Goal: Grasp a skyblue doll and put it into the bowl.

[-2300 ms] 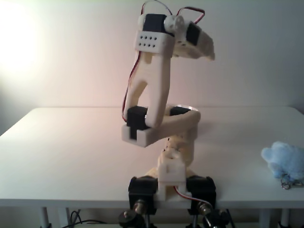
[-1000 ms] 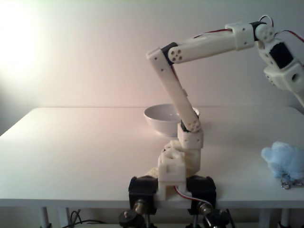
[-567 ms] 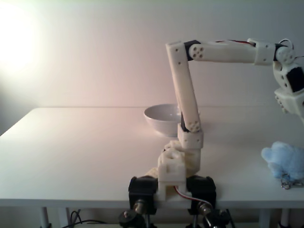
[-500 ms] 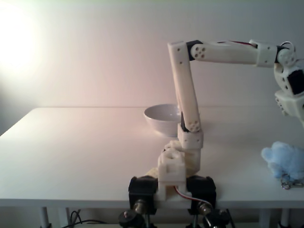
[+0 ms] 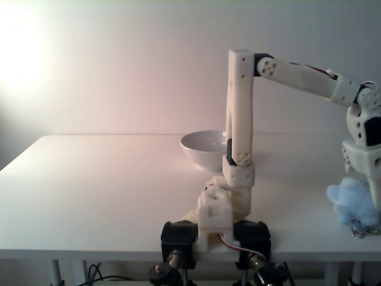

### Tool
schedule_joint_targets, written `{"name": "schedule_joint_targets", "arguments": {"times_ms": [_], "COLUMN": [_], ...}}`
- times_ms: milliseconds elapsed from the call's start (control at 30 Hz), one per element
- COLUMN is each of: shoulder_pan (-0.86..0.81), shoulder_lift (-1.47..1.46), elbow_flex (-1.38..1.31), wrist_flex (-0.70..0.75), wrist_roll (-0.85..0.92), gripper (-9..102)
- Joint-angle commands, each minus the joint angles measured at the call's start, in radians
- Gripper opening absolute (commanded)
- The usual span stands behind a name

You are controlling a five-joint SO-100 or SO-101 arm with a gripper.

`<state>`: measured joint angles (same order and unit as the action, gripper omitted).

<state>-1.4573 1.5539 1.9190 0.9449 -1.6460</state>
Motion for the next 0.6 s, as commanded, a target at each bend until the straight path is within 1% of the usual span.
{"name": "schedule_joint_targets", "arguments": {"times_ms": [0,200,567], "shoulder_pan": [-0.003,-0.003,-0.028], "shoulder_lift": [-0.006,-0.005,-0.006], "elbow_flex": [0.031,0.132,0.127], "wrist_flex": [0.008,-0.005,-0.008], "wrist_roll": [-0.006,-0.006,-0.006], "gripper": [61,61,61]}}
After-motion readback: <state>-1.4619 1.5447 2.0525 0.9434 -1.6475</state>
